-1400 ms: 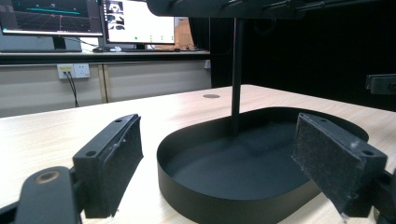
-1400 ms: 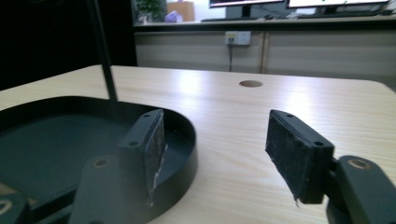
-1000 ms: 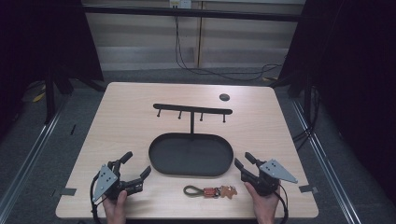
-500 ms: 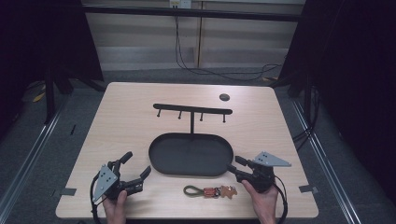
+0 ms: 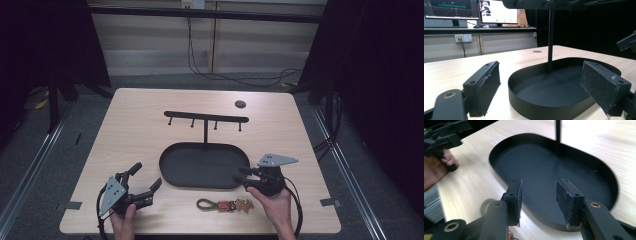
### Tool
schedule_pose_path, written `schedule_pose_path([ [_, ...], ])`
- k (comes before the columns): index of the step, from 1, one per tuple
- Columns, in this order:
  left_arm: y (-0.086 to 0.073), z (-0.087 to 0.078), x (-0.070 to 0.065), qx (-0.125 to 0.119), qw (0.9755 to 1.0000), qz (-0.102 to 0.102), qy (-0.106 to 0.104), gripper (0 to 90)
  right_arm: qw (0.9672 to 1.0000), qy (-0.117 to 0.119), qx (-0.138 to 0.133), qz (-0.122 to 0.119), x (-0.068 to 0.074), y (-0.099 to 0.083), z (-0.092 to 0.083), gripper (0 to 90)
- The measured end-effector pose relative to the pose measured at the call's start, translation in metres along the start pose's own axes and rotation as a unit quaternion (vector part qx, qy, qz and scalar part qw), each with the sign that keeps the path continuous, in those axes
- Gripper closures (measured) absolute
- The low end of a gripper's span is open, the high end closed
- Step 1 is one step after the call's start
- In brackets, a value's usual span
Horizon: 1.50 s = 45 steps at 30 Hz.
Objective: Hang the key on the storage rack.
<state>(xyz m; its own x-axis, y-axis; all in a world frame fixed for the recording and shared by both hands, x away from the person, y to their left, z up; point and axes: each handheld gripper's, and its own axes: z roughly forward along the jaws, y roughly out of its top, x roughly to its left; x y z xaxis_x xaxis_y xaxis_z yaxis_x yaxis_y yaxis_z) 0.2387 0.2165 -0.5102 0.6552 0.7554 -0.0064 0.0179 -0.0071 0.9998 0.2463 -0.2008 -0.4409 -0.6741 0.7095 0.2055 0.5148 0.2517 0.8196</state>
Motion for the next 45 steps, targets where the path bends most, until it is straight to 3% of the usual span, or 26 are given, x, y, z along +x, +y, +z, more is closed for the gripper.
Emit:
schedule_pose_path([
  [6, 0.000, 0.000, 0.000, 0.000, 1.0000, 0.000, -0.002, 15.7, 0.9988, 0.025, 0.037, -0.020, 0.005, 0.016, 0.010, 52.5],
  [8, 0.000, 0.000, 0.000, 0.001, 1.0000, 0.000, -0.001, 15.7, 0.9972, 0.031, 0.060, -0.033, 0.010, 0.022, 0.016, 51.0],
  [13, 0.000, 0.000, 0.000, 0.001, 1.0000, 0.000, -0.002, 15.7, 0.9956, 0.028, 0.073, -0.051, 0.014, 0.027, 0.021, 51.4],
  [16, 0.000, 0.000, 0.000, 0.000, 1.0000, 0.000, -0.001, 15.7, 0.9923, 0.060, 0.096, -0.051, 0.015, 0.030, 0.024, 50.3],
  [19, 0.000, 0.000, 0.000, 0.000, 1.0000, 0.000, -0.001, 15.7, 0.9902, 0.070, 0.108, -0.054, 0.018, 0.032, 0.027, 49.5],
  [20, 0.000, 0.000, 0.000, 0.000, 1.0000, 0.000, -0.001, 15.7, 0.9881, 0.073, 0.122, -0.060, 0.021, 0.033, 0.030, 51.0],
  [22, 0.000, 0.000, 0.000, 0.000, 1.0000, 0.000, -0.001, 15.7, 0.9870, 0.077, 0.127, -0.061, 0.022, 0.033, 0.031, 54.3],
  [24, 0.000, 0.000, 0.000, 0.000, 1.0000, 0.000, -0.001, 15.7, 0.9812, 0.084, 0.157, -0.075, 0.027, 0.035, 0.037, 59.5],
  [25, 0.000, 0.000, 0.000, 0.000, 1.0000, 0.000, -0.001, 15.8, 0.9812, 0.084, 0.157, -0.075, 0.027, 0.035, 0.037, 59.5],
  [26, 0.000, 0.000, 0.000, 0.001, 1.0000, 0.000, -0.001, 15.8, 0.9766, 0.096, 0.176, -0.078, 0.029, 0.036, 0.042, 60.8],
  [27, 0.000, 0.000, 0.000, 0.001, 1.0000, 0.000, -0.001, 15.8, 0.9766, 0.096, 0.176, -0.078, 0.029, 0.036, 0.042, 60.8],
  [28, 0.000, 0.000, 0.000, 0.000, 1.0000, 0.000, -0.001, 15.8, 0.9735, 0.102, 0.190, -0.077, 0.032, 0.037, 0.046, 63.6],
  [29, 0.000, 0.000, 0.000, 0.000, 1.0000, 0.000, -0.001, 15.8, 0.9735, 0.102, 0.190, -0.077, 0.032, 0.037, 0.046, 63.6],
  [32, 0.000, 0.000, 0.000, 0.000, 1.0000, 0.000, -0.001, 15.8, 0.9657, 0.110, 0.217, -0.090, 0.036, 0.041, 0.054, 67.1],
  [34, 0.000, 0.000, 0.000, 0.000, 1.0000, 0.000, -0.001, 15.7, 0.9623, 0.114, 0.227, -0.098, 0.039, 0.043, 0.059, 68.6],
  [35, 0.000, 0.000, 0.000, 0.000, 1.0000, 0.000, -0.001, 15.7, 0.9623, 0.114, 0.227, -0.098, 0.039, 0.043, 0.059, 68.6],
  [36, 0.000, 0.000, 0.000, 0.000, 1.0000, 0.000, -0.001, 15.7, 0.9573, 0.120, 0.240, -0.108, 0.042, 0.045, 0.065, 71.3],
  [37, 0.000, 0.000, 0.000, 0.000, 1.0000, 0.000, -0.001, 15.7, 0.9573, 0.120, 0.240, -0.108, 0.042, 0.045, 0.065, 71.3],
  [39, 0.000, 0.000, 0.000, 0.000, 1.0000, 0.000, -0.001, 15.7, 0.9524, 0.127, 0.253, -0.112, 0.045, 0.045, 0.071, 72.4],
  [40, 0.000, 0.000, 0.000, 0.001, 1.0000, 0.000, -0.003, 15.7, 0.9467, 0.134, 0.268, -0.117, 0.046, 0.043, 0.077, 74.5],
  [41, 0.000, 0.000, 0.000, 0.001, 1.0000, 0.000, -0.001, 15.7, 0.9467, 0.134, 0.268, -0.117, 0.046, 0.043, 0.077, 74.5],
  [42, 0.000, 0.000, 0.000, 0.001, 1.0000, 0.001, -0.002, 15.7, 0.9409, 0.134, 0.288, -0.116, 0.048, 0.040, 0.081, 77.4],
  [43, 0.000, 0.000, 0.000, 0.001, 1.0000, 0.001, -0.002, 15.7, 0.9373, 0.132, 0.300, -0.118, 0.049, 0.039, 0.083, 78.0],
  [45, 0.000, 0.000, 0.000, 0.001, 1.0000, 0.000, -0.001, 15.7, 0.9356, 0.127, 0.307, -0.119, 0.048, 0.038, 0.086, 78.0],
])
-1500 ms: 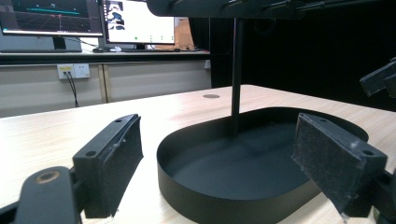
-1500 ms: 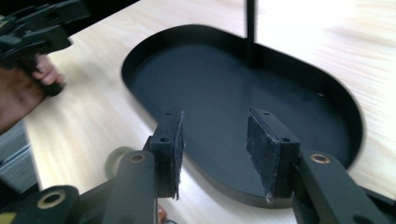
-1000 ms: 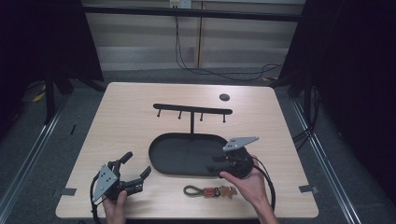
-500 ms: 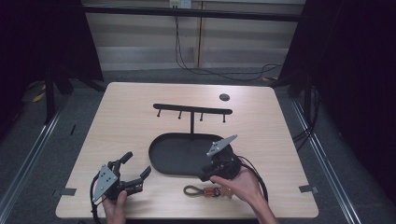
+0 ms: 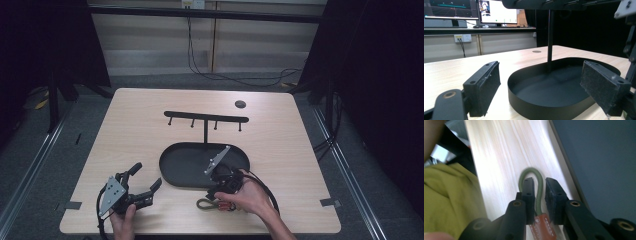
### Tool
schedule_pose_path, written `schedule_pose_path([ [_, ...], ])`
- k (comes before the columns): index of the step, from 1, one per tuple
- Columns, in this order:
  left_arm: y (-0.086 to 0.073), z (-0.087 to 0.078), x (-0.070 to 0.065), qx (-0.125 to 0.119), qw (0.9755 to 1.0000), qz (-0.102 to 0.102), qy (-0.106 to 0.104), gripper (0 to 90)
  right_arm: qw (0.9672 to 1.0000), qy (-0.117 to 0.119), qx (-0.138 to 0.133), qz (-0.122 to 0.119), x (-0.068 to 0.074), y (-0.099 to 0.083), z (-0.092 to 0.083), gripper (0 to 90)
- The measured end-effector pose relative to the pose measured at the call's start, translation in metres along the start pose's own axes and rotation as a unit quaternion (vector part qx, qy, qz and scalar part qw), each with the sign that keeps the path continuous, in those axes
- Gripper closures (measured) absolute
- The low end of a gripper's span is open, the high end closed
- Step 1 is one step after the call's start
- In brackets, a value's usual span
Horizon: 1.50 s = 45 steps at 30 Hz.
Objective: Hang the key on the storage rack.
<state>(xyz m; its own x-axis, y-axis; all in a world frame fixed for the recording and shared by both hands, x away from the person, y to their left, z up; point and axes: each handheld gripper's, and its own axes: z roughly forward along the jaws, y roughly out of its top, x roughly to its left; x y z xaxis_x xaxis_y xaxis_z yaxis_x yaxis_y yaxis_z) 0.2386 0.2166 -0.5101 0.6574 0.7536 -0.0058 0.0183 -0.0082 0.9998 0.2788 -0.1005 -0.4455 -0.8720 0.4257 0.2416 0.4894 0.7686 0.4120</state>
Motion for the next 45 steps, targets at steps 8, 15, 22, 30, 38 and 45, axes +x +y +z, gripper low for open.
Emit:
schedule_pose_path([
  [8, 0.000, 0.000, 0.000, 0.000, 1.0000, 0.000, 0.000, 15.7, 0.9991, 0.012, 0.041, -0.007, -0.003, 0.003, 0.013, 81.0],
  [15, 0.000, 0.000, 0.000, 0.000, 1.0000, 0.000, 0.000, 15.7, 0.9978, 0.015, 0.062, -0.019, -0.001, 0.006, 0.021, 80.8],
  [22, 0.000, 0.000, 0.000, 0.000, 1.0000, 0.000, 0.000, 15.7, 0.9950, 0.007, 0.094, -0.034, 0.000, 0.009, 0.030, 80.5],
  [30, 0.000, 0.000, 0.000, 0.000, 1.0000, 0.000, 0.000, 15.7, 0.9925, -0.026, 0.102, -0.062, 0.012, 0.017, 0.031, 79.8],
  [38, 0.000, 0.000, 0.000, 0.000, 1.0000, -0.001, -0.001, 15.7, 0.9920, -0.030, 0.108, -0.059, 0.012, 0.016, 0.035, 82.7],
  [45, 0.000, 0.000, 0.000, 0.000, 1.0000, -0.001, -0.001, 15.7, 0.9925, -0.022, 0.109, -0.051, 0.008, 0.017, 0.035, 85.5],
])
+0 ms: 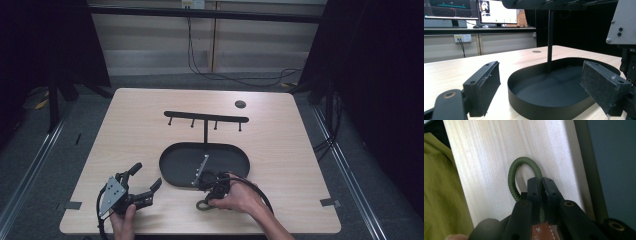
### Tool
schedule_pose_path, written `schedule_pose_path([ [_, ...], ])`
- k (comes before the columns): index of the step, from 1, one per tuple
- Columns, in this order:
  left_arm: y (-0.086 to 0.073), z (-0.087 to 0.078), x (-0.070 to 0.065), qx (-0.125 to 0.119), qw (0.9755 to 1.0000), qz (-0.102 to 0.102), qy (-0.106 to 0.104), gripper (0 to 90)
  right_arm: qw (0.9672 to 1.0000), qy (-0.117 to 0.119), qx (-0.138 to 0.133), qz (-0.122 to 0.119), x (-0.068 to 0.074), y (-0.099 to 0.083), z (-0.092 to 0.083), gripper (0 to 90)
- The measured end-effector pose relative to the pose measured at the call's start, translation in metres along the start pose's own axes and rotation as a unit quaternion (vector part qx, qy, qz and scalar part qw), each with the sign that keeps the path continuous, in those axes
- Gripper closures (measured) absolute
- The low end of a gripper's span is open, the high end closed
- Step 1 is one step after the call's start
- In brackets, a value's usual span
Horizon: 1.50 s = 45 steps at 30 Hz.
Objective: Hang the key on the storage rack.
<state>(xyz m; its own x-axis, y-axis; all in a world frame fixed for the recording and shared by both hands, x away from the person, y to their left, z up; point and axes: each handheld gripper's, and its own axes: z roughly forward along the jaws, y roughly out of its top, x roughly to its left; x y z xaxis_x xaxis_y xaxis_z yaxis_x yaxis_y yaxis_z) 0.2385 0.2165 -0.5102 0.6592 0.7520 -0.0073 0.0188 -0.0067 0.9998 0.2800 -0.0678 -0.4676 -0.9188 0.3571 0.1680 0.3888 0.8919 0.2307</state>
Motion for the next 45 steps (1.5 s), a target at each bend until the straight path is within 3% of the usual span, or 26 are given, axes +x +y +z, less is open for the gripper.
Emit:
schedule_pose_path([
  [3, 0.000, 0.000, 0.000, 0.000, 1.0000, 0.000, 0.000, 15.7, 0.9999, 0.016, -0.001, 0.006, -0.004, 0.001, 0.000, 85.6],
  [8, 0.000, 0.000, 0.000, 0.000, 1.0000, 0.001, 0.001, 15.7, 0.9998, 0.013, 0.010, 0.012, -0.007, 0.002, -0.002, 85.6],
  [14, 0.000, 0.000, 0.000, 0.000, 1.0000, 0.000, -0.001, 15.7, 0.9996, 0.014, -0.006, 0.022, -0.011, 0.003, -0.022, 85.7],
  [26, 0.000, 0.000, 0.000, 0.000, 1.0000, 0.000, 0.000, 15.7, 0.9997, 0.015, -0.017, 0.013, -0.012, 0.005, -0.050, 85.7],
  [45, 0.000, 0.000, 0.001, 0.001, 1.0000, 0.003, 0.001, 15.7, 1.0000, 0.004, -0.006, 0.004, -0.010, 0.007, -0.086, 85.7],
])
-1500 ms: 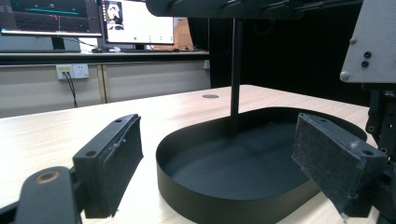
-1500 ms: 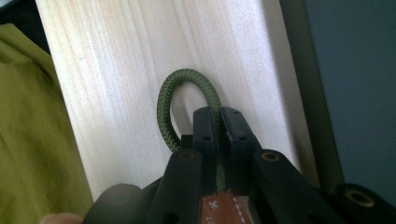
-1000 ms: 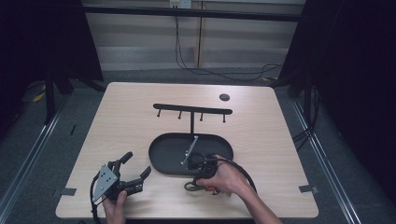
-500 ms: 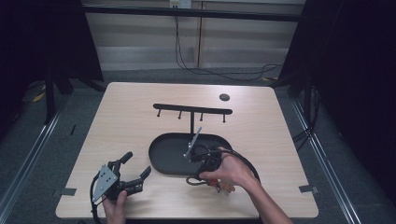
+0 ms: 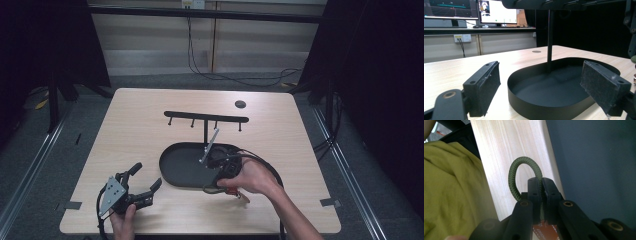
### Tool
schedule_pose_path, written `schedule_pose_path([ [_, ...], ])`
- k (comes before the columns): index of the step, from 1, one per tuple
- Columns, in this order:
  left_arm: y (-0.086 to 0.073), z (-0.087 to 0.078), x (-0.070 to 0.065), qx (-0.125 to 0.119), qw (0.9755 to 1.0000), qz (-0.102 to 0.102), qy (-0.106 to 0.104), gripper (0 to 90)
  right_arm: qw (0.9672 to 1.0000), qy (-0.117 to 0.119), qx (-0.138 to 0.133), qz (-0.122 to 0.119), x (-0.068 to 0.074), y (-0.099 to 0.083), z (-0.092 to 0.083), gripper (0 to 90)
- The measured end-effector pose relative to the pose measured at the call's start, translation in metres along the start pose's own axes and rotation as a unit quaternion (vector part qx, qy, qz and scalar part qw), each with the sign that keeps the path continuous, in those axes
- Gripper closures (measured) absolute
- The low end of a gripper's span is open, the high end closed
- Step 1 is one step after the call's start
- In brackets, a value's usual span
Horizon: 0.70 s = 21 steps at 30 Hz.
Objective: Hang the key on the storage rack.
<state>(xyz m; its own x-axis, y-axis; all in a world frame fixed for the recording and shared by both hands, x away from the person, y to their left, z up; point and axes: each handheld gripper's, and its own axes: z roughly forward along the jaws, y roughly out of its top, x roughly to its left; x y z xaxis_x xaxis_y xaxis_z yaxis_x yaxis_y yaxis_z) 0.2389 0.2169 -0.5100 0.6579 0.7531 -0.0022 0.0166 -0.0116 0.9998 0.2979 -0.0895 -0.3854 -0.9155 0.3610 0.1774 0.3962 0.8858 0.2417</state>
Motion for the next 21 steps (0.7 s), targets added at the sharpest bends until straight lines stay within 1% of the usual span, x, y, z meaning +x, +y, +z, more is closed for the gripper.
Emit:
schedule_pose_path([
  [2, 0.000, 0.000, 0.000, 0.000, 1.0000, 0.000, 0.000, 15.7, 1.0000, -0.002, 0.000, 0.004, 0.001, 0.000, -0.002, 85.7],
  [3, 0.000, 0.000, 0.000, 0.000, 1.0000, 0.000, 0.000, 15.7, 1.0000, -0.005, 0.004, 0.000, 0.001, 0.000, -0.007, 85.7],
  [5, 0.000, 0.000, 0.000, 0.000, 1.0000, 0.000, 0.000, 15.7, 1.0000, -0.006, 0.003, 0.004, 0.001, 0.000, -0.009, 85.7],
  [7, 0.000, 0.000, 0.000, 0.000, 1.0000, 0.000, 0.000, 15.7, 0.9999, -0.012, 0.007, 0.000, 0.002, 0.001, -0.014, 85.7],
  [11, 0.000, 0.000, 0.000, 0.000, 1.0000, -0.002, 0.000, 15.7, 0.9999, -0.015, 0.004, 0.000, 0.003, 0.002, -0.021, 85.7],
  [12, 0.000, 0.000, 0.000, 0.000, 1.0000, 0.000, 0.000, 15.7, 0.9998, -0.018, 0.006, -0.001, 0.004, 0.003, -0.024, 85.7],
  [14, 0.000, 0.000, 0.000, 0.000, 1.0000, 0.000, 0.000, 15.7, 0.9998, -0.021, 0.005, -0.001, 0.004, 0.003, -0.026, 85.7],
  [16, 0.000, 0.000, 0.000, 0.000, 1.0000, 0.000, 0.000, 15.7, 0.9997, -0.022, 0.005, 0.004, 0.005, 0.004, -0.030, 85.7],
  [17, 0.000, 0.000, 0.000, 0.000, 1.0000, 0.000, 0.000, 15.7, 0.9997, -0.024, 0.002, 0.003, 0.006, 0.005, -0.033, 85.7],
  [20, 0.000, 0.000, 0.000, 0.000, 1.0000, 0.000, 0.000, 15.7, 0.9996, -0.026, 0.003, 0.004, 0.006, 0.006, -0.036, 85.7],
  [21, 0.000, 0.000, 0.000, 0.000, 1.0000, 0.000, 0.000, 15.7, 0.9996, -0.029, 0.000, 0.001, 0.006, 0.007, -0.040, 85.7],
])
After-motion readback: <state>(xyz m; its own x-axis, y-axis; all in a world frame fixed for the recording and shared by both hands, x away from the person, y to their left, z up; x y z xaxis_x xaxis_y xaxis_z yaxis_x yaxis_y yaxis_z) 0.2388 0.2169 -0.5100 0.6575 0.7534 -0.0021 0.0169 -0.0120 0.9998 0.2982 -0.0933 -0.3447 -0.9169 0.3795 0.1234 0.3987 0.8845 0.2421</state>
